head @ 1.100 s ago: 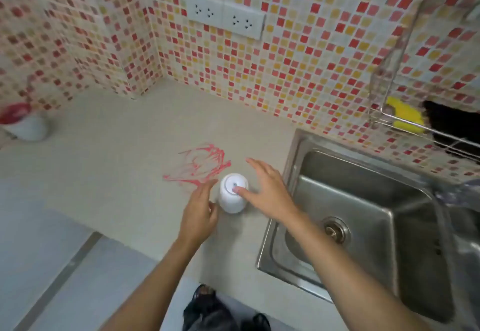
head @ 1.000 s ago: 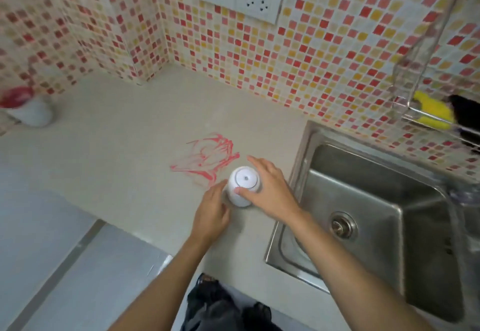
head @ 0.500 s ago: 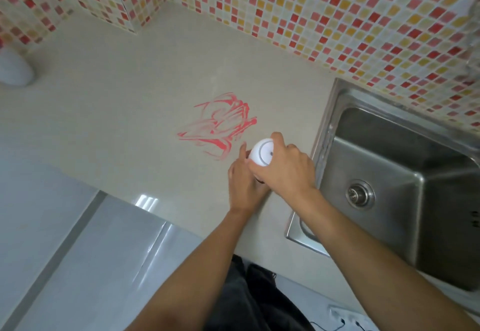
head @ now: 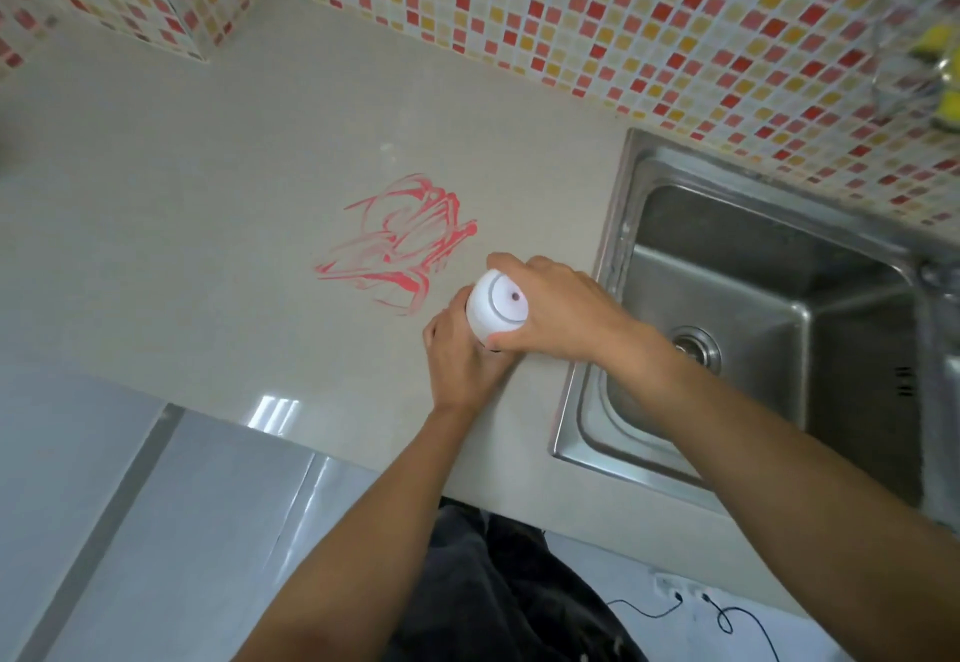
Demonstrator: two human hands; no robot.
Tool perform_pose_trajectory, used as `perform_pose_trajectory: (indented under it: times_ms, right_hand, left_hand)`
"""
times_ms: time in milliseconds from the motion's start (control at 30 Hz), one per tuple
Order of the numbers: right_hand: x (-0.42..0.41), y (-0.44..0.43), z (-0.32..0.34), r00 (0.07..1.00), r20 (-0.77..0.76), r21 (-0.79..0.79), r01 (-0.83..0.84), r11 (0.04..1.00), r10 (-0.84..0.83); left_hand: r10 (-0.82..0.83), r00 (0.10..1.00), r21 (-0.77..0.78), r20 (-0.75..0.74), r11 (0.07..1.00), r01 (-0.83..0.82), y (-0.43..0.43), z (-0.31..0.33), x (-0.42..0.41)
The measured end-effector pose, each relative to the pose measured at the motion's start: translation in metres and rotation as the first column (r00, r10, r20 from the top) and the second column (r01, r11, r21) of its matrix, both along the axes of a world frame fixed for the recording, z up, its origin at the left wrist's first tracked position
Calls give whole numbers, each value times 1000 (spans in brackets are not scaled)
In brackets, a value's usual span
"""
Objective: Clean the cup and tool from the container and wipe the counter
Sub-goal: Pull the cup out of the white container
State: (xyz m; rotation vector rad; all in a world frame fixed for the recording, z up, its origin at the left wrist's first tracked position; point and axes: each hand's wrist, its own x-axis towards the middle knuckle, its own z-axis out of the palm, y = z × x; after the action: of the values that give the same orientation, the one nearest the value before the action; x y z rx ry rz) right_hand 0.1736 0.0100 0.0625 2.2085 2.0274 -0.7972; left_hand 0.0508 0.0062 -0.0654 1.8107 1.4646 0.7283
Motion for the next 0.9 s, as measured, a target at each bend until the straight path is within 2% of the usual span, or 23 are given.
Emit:
perform_pose_trajectory:
  times_ms: [333,533,667,800,900]
  right_hand:
    - [11,11,10,986,-117,-76,-130,989,121]
    - [1,13,8,999,5,-34,32,999,-32]
    - [-2,9,3,993,-2,10,117,993,-117]
    - [8,10,10,992,-100,-59,70,996,-76]
    - [12,13,14,995,-103,-88,-8,996,-1]
  left_hand:
    - [16,999,-27,36,1000,-15,1,3,1]
    - [-42,989,-119,139,991,59,0,1,-3]
    - [-64,991,-142,116,987,81,0,7,-2]
    - [-38,992,-148,124,987,56,-3,15,-3]
    - [-41,989,-153,142,986,63,-6,18,-3]
